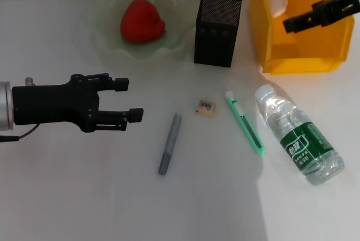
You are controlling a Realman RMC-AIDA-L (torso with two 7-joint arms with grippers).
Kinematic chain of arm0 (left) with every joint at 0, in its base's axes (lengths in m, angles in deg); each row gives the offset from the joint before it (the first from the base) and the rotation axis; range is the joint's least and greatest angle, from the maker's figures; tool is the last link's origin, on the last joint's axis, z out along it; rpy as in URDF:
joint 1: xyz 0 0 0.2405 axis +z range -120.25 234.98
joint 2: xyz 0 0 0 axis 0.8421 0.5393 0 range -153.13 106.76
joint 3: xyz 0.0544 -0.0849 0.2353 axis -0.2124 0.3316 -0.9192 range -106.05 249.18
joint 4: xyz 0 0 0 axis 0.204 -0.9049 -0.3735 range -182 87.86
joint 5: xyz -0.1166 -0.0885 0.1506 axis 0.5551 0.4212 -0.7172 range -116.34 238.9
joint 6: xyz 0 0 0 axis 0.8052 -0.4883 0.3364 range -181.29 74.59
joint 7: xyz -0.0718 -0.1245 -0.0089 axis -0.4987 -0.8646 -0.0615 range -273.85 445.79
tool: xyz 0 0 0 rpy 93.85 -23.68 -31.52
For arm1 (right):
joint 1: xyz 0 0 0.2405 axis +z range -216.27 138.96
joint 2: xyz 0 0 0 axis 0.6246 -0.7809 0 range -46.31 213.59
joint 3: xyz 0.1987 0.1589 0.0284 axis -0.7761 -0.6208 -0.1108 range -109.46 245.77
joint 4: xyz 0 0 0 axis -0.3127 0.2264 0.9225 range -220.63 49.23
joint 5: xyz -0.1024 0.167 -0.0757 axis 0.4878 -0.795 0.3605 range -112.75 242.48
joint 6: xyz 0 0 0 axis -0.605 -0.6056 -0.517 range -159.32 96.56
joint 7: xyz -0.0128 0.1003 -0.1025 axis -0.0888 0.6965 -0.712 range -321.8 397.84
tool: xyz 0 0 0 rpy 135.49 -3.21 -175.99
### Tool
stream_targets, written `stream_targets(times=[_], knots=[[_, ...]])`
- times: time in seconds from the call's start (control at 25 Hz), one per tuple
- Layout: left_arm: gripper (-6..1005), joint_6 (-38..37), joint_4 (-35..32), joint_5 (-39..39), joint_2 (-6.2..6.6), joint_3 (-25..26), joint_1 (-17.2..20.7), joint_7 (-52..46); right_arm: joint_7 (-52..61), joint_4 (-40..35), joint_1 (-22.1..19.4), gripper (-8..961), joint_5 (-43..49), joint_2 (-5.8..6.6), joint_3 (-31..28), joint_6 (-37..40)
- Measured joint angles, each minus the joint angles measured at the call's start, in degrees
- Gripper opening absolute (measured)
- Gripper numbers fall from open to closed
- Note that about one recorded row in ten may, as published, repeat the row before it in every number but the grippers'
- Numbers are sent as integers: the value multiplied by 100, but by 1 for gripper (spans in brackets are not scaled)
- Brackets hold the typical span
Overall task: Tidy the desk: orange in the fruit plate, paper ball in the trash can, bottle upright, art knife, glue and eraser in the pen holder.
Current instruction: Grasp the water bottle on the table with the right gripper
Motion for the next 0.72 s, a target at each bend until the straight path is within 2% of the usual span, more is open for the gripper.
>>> stream_targets(times=[0.08, 0.24, 0.28, 0.32, 0.72], knots=[[845, 7, 6, -2, 3, 0, -8, 0, 12, 142, 100, 770, 84, -9, 14, 100], [845, 40, 6, -128, -2, 0, -17, 0, 18, 1536, 528, 765, 254, -23, 297, 69], [845, 40, 6, -128, -2, 0, -17, 0, 18, 1536, 528, 763, 254, -23, 297, 69], [845, 44, 6, -139, 2, 1, 0, 0, 14, 1854, 592, 762, 300, -23, 380, -27], [844, 73, 25, -142, 19, 55, 56, 0, 163, 2622, 690, 748, 637, -28, 748, -788]])
